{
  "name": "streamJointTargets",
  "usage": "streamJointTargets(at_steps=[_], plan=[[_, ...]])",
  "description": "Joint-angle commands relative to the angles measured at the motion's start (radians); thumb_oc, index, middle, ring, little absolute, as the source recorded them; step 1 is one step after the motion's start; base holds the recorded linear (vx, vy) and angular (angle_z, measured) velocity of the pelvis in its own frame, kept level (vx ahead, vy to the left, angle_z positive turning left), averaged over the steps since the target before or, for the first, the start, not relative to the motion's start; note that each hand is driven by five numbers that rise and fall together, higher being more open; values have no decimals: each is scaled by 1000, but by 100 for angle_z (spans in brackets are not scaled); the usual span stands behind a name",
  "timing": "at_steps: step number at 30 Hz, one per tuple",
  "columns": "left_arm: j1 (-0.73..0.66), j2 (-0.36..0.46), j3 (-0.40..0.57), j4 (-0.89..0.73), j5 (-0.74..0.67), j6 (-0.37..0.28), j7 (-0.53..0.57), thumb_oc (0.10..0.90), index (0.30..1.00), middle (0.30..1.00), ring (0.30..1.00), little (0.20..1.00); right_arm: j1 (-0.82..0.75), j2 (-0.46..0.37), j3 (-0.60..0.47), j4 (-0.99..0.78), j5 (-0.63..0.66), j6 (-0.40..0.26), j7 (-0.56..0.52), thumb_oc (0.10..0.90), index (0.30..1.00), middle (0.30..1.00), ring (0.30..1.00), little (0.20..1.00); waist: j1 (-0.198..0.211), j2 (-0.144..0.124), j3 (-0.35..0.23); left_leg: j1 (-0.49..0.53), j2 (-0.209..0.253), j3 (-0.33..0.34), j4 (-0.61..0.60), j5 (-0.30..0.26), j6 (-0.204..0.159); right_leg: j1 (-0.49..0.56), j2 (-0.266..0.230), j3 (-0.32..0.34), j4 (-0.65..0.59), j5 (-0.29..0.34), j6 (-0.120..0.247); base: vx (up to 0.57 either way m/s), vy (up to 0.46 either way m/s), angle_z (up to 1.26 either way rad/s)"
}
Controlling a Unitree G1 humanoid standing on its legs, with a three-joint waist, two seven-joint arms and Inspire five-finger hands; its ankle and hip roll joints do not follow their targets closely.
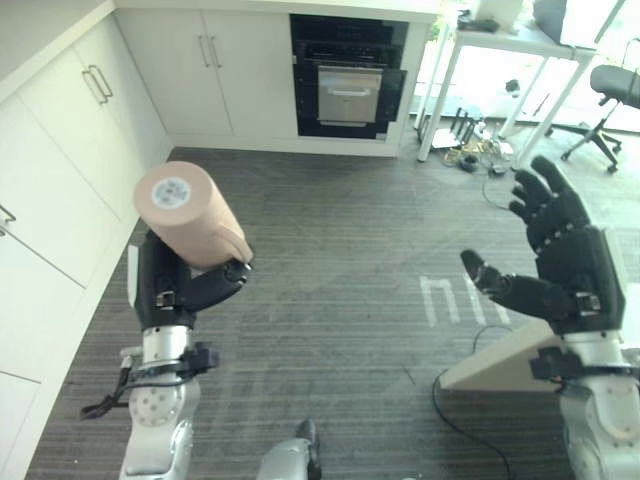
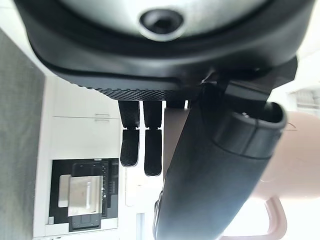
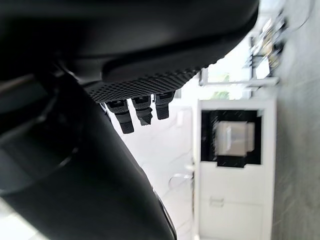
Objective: Place the dishes in the dishwasher.
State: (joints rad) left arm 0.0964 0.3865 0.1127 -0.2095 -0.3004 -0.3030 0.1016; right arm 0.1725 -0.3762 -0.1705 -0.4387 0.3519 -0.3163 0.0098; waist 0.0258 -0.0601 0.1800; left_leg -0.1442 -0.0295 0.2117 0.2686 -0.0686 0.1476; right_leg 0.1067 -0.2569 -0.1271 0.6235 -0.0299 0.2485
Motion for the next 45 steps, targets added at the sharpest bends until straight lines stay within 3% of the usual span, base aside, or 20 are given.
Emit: streamJointTargets(at_steps=[1,5,7,8,11,13,16,18,19,20,23,24,28,29,30,34,37,40,42,45], plan=[[-30,44,11,-139,51,-86,-10,400,300,300,300,300,-45,-37,-15,-49,-58,-111,-42,800,900,900,900,900,-19,63,-47,-27,58,-67,31,-118,-89,-108,114,-76,135,125,-68,257,195,26],[-56,59,7,-127,37,-55,-4,400,300,300,300,300,-46,-78,-22,-34,-25,-99,-41,800,900,900,900,900,-59,56,-26,25,45,-70,31,-135,-104,-240,154,-142,-117,-1,-120,336,-57,-10],[-50,65,20,-126,21,-56,-22,400,300,300,300,300,-25,-89,-55,-29,11,-116,-23,800,900,900,900,900,-83,40,-10,70,41,-65,31,-165,-114,-269,114,-186,-309,46,-117,407,-283,10],[-39,67,27,-130,10,-60,-31,400,300,300,300,300,-10,-90,-71,-26,41,-131,-3,800,900,900,900,900,-109,26,11,119,31,-65,31,-196,-120,-357,60,-174,-323,70,-93,394,-293,60],[-34,57,9,-138,8,-64,-27,400,300,300,300,300,6,-70,-71,-22,38,-157,16,800,900,900,900,900,-143,17,26,172,21,-87,31,-245,-114,-487,23,-99,-323,86,-75,368,-260,15],[-25,50,-13,-147,30,-73,0,400,300,300,300,300,2,-74,-53,-25,12,-152,-2,800,900,900,900,900,-155,-6,-4,228,7,-88,31,-297,-119,-479,25,-60,-323,83,-68,646,-491,-11],[-30,48,-13,-144,-1,-58,1,400,300,300,300,300,-32,-94,-41,-20,-23,-120,-23,800,900,900,900,900,-166,-4,-50,307,37,-86,31,-327,-149,-438,54,-40,-323,72,-77,537,-396,26],[-28,45,-12,-151,-24,-51,1,400,300,300,300,300,-46,-109,-44,-20,-23,-110,-26,800,900,900,900,900,-165,11,-66,338,68,-83,31,-251,-183,-412,80,-46,-323,43,-102,364,-299,31],[-24,34,-15,-151,-121,-33,-49,400,300,300,300,300,-59,-123,-44,-16,-18,-93,-26,800,900,900,900,900,-160,22,-78,391,96,-76,31,-69,-228,-377,116,-48,-323,-1,-141,447,-404,-15],[-21,19,-21,-153,-170,-15,-78,400,300,300,300,300,-62,-129,-42,-17,-20,-84,-17,800,900,900,900,900,-153,16,-78,399,94,-71,49,22,-244,-351,127,-43,-323,-25,-160,411,-420,-44],[5,-2,-29,-170,-204,-19,-116,400,300,300,300,300,-50,-144,-44,-11,-25,-79,24,800,900,900,900,900,-128,-10,-55,236,105,-19,378,108,-266,-272,140,-47,-323,-77,-218,295,-363,-50],[0,-9,-37,-163,-207,-32,-140,400,300,300,300,300,-46,-145,-45,-2,-30,-82,17,800,900,900,900,900,-116,-24,-38,125,148,5,453,84,-253,-240,137,-58,-323,-96,-232,173,-225,-64],[12,-1,-31,-162,-194,-72,-187,400,300,300,300,300,-61,-156,-56,9,8,-59,0,800,900,900,900,900,-88,-17,-12,51,121,68,203,31,-200,-188,144,-36,-323,-134,-207,282,19,-31],[18,6,-31,-164,-167,-89,-186,400,300,300,300,300,-64,-152,-52,8,-3,-55,0,800,900,900,900,900,-83,-3,-5,48,108,88,67,38,-195,-172,154,-23,-323,-148,-196,374,277,-31],[20,21,-35,-162,-159,-101,-175,400,300,300,300,300,-59,-146,-48,6,-9,-58,4,800,900,900,900,900,-74,47,9,-64,161,65,31,11,-214,-140,198,-20,-323,-173,-182,433,310,-33],[36,22,-39,-158,-166,-124,-162,400,300,300,300,300,-59,-160,-39,2,-34,-53,-7,800,900,900,900,900,-41,76,1,-208,223,-7,31,63,-256,-52,227,-5,-323,-242,-176,379,208,-41],[29,17,-39,-142,-149,-146,-143,400,300,300,300,300,-59,-171,-46,-1,-11,-51,3,800,900,900,900,900,-37,73,-20,-198,244,23,31,38,-238,1,202,-8,-323,-287,-162,355,240,-32],[4,28,-32,-129,-135,-140,-131,400,300,300,300,300,-34,-154,-63,1,13,-69,20,800,900,900,900,900,-42,59,-33,-164,214,34,31,1,-212,43,172,-20,-323,-298,-141,355,205,-24],[-10,35,-18,-140,-131,-124,-141,400,300,300,300,300,-9,-131,-81,-18,32,-75,28,800,900,900,900,900,-36,40,-45,-142,176,31,31,-21,-184,69,146,-35,-323,-254,-115,392,206,-13],[-21,38,-16,-157,-119,-112,-161,400,300,300,300,300,3,-97,-85,-41,29,-63,27,800,900,900,900,900,-31,26,-62,-109,127,6,31,-50,-144,81,125,-61,-323,-85,-89,358,202,-50]])
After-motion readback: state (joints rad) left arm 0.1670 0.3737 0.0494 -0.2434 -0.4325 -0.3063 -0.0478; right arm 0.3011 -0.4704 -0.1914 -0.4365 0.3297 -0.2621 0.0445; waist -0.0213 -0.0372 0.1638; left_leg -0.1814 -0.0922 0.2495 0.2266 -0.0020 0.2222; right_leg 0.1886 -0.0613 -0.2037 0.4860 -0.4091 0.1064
